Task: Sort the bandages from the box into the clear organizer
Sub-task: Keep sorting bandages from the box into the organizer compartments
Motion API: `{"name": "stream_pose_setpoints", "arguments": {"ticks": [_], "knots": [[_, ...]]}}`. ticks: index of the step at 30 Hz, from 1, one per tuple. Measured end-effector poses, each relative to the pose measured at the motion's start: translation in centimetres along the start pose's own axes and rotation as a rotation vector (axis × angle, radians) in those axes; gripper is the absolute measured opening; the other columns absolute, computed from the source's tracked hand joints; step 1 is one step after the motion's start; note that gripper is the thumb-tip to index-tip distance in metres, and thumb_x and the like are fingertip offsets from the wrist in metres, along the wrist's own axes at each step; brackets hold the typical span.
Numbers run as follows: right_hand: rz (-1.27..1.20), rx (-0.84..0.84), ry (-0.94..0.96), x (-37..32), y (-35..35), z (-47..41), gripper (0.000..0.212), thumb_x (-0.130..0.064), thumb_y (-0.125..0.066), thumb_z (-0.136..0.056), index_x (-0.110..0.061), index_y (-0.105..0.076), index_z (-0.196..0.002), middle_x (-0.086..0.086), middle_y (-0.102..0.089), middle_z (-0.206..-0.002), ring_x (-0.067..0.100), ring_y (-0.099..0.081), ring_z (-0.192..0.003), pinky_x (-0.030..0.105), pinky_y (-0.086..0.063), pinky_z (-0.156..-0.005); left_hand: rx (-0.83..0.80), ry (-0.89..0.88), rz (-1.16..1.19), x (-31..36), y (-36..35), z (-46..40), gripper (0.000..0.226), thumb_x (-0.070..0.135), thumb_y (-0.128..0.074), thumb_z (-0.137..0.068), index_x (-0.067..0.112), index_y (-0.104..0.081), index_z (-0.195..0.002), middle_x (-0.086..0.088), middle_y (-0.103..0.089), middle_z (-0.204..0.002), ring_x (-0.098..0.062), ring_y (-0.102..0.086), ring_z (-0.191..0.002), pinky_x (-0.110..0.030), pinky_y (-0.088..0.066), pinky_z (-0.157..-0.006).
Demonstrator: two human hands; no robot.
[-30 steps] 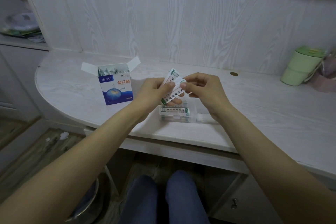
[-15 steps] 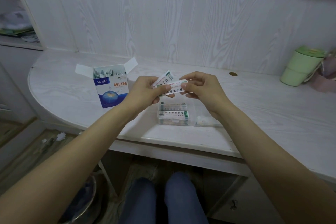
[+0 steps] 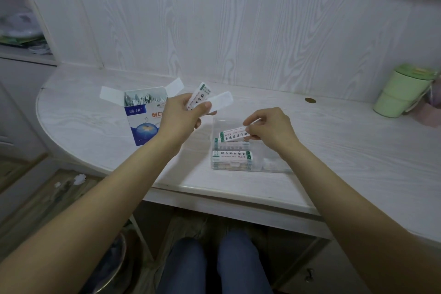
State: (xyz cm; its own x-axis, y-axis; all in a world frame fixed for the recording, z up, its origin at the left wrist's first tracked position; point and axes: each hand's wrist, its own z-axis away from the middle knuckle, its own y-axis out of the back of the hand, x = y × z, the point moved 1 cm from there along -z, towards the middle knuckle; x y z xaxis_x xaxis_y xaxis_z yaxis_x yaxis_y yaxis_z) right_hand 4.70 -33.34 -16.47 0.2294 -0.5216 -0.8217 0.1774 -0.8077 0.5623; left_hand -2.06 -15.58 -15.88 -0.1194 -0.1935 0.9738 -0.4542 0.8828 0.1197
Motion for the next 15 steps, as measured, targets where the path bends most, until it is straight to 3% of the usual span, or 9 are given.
{"name": "stream_pose_setpoints", "arguments": {"ticks": [2,6,9,13,15], "knots": [[0.138,-0.024,0.033,-0.1,-0.4,-0.2,0.013,0.003,-0.065,-0.081,-0.008,-0.071,-0.084,0.005,-0.062,-0.067,0.008,-0.061,-0.056,0.013,-0.053,-0.06,-0.014,0.006,0.006,-0.1,-0.1,0.0,0.003,0.011,-0.059,-0.091,0.014,-0.061,-0.09,-0.002,-0.071,-0.078,-0.002,-0.037,-0.038,-0.013,-0.033,-0.041],[0.291,-0.075,0.092,-0.6,-1.0,-0.3,0.01,0.0,-0.066,-0.082,-0.007,-0.071,-0.086,-0.003,-0.055,-0.065,0.012,-0.058,-0.062,0.007,-0.039,-0.045,-0.008,0.001,0.022,-0.1,-0.1,0.0,0.003,0.012,-0.059,-0.092,0.013,-0.061,-0.092,-0.002,-0.07,-0.079,-0.002,-0.038,-0.038,-0.013,-0.033,-0.041],[0.407,-0.132,0.146,-1.0,-1.4,-0.3,0.009,-0.001,-0.067,-0.082,-0.008,-0.07,-0.085,-0.007,-0.054,-0.069,0.006,-0.052,-0.064,0.011,-0.037,-0.052,-0.018,-0.013,0.01,0.0,-0.1,0.0,0.007,0.012,-0.059,-0.092,0.017,-0.061,-0.088,-0.002,-0.07,-0.08,-0.002,-0.039,-0.038,-0.014,-0.034,-0.041],[0.508,-0.168,0.16,-1.2,-1.7,-0.5,0.016,0.003,-0.064,-0.078,-0.011,-0.071,-0.079,-0.003,-0.06,-0.071,0.017,-0.062,-0.08,0.031,-0.053,-0.075,-0.036,-0.038,-0.023,0.2,-0.1,0.1,0.008,0.014,-0.059,-0.092,0.02,-0.06,-0.087,-0.001,-0.07,-0.08,-0.002,-0.042,-0.039,-0.015,-0.035,-0.042],[0.542,-0.174,0.15,-1.3,-1.7,-0.7,0.014,0.001,-0.066,-0.078,-0.011,-0.072,-0.078,0.0,-0.065,-0.075,0.021,-0.064,-0.084,0.037,-0.055,-0.078,-0.049,-0.041,-0.03,0.2,-0.1,0.2,0.009,0.014,-0.058,-0.092,0.021,-0.06,-0.087,0.0,-0.07,-0.08,-0.001,-0.043,-0.039,-0.016,-0.035,-0.043]]}}
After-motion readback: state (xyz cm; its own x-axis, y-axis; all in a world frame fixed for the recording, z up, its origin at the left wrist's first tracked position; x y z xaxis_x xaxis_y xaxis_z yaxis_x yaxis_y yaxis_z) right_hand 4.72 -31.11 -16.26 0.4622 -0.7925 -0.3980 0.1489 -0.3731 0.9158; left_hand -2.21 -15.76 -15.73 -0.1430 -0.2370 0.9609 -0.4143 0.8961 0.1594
